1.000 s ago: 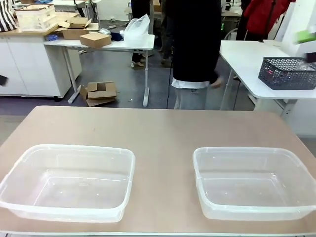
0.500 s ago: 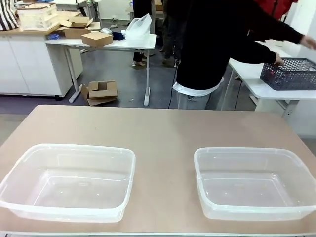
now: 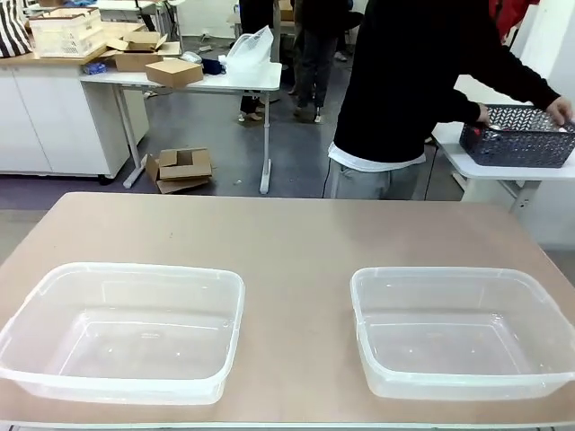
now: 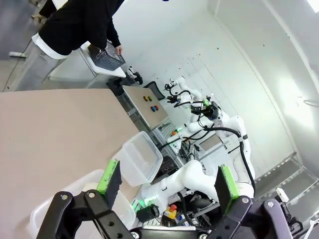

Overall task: Sort the waste into each basket.
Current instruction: Pick up the Organizing box on the left side of the table and lift it.

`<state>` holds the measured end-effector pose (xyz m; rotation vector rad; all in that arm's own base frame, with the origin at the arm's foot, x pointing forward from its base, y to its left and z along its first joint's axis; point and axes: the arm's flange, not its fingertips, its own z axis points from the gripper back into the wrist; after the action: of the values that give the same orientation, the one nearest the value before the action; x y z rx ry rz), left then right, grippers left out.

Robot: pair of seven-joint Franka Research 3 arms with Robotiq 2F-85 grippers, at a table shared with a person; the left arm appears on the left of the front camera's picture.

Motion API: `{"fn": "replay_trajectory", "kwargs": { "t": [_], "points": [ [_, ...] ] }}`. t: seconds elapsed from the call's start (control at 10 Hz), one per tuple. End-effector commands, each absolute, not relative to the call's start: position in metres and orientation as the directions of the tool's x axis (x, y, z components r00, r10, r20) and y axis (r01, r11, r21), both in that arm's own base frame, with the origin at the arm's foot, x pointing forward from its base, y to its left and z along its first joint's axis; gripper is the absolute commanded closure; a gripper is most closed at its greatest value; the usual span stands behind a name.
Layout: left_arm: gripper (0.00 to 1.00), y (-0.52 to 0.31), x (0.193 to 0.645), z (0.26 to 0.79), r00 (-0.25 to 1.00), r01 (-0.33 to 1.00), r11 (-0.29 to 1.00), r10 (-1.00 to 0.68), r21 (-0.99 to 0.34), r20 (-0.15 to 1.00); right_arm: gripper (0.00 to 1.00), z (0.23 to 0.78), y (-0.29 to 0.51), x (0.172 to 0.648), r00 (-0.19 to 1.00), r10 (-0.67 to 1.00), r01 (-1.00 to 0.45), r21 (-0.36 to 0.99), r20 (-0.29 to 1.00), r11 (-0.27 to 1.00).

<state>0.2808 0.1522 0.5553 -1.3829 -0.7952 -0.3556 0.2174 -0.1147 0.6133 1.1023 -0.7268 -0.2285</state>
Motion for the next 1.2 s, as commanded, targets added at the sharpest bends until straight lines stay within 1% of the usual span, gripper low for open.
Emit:
{"fn": "replay_trajectory", "kwargs": {
  "t": [0.0,1.1],
  "points": [
    [0.0,0.1542,0.2838,0.5546,0.678,0.679,0.186,0.212,-0.71,0.704,0.0,0.6121,-0.1152,0.2202,0.748,-0.507,-0.195,0.872,0.428,0.449],
    [0.0,0.1542,0.2838,0.5546,0.678,0.679,0.186,0.212,-0.71,0.704,0.0,0.6121,-0.1152,0.2202,0.748,-0.507,-0.195,0.872,0.428,0.449]
  ]
}}
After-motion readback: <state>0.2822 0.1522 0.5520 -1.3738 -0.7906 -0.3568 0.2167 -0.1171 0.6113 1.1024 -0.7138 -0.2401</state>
